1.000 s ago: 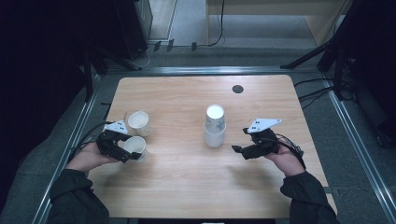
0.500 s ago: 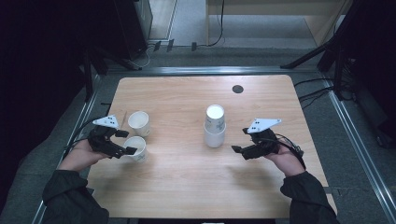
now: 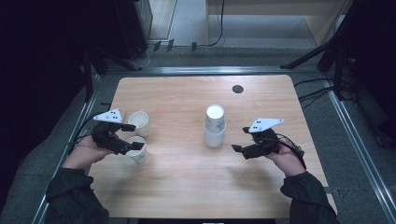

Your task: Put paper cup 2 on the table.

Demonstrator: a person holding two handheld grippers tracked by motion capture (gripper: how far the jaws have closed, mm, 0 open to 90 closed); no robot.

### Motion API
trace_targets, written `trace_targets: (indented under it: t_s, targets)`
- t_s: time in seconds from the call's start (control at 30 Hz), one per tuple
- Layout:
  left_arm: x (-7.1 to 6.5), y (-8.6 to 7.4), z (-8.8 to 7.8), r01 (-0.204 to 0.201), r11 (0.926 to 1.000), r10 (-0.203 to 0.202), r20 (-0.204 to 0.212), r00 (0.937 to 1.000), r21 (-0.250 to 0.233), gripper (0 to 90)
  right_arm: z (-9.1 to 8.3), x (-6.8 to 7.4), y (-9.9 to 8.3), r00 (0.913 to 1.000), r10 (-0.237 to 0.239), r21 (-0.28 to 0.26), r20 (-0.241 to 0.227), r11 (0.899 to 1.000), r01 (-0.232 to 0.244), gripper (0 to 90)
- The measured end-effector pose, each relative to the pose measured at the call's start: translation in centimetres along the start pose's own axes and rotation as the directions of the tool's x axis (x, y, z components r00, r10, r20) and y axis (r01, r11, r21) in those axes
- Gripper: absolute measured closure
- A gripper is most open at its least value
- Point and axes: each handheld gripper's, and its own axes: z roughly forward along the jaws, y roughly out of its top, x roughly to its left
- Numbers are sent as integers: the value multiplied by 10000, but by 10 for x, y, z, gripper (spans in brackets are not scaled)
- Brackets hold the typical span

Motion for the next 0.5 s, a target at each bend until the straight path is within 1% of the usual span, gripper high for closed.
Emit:
trace_targets:
  t_s: [0.03,0.1,0.13,0.17,0.2,0.3,0.4,0.5]
  targets:
    - [-1,2,1,-20,10000,20,-1,10000,-54,153,0,0,0,10000,6,23,-5,10000,-6,208]
    - [-4,7,4,68,9999,-68,-27,10000,-127,153,1,1,0,10000,-24,57,-43,10000,24,208]
    - [-5,9,6,103,9998,-105,-115,9999,-147,153,1,2,0,10000,-19,71,-65,10000,20,208]
    - [-6,12,7,172,9997,-176,-183,9997,-173,154,2,2,0,9999,-32,78,-122,10000,33,208]
    - [-8,15,9,274,9994,-277,-160,9995,-214,156,2,2,0,9999,-47,97,-160,9999,48,208]
    - [-13,21,15,205,9995,-210,-221,9995,-230,156,4,3,0,9998,-77,131,-166,9999,80,208]
    - [-20,27,24,112,9998,-115,-182,9998,-170,156,5,4,0,9997,-93,175,-216,9998,96,208]
    - [-25,32,34,204,9997,-206,-111,9997,-153,156,6,5,0,9996,-138,204,-255,9997,143,208]
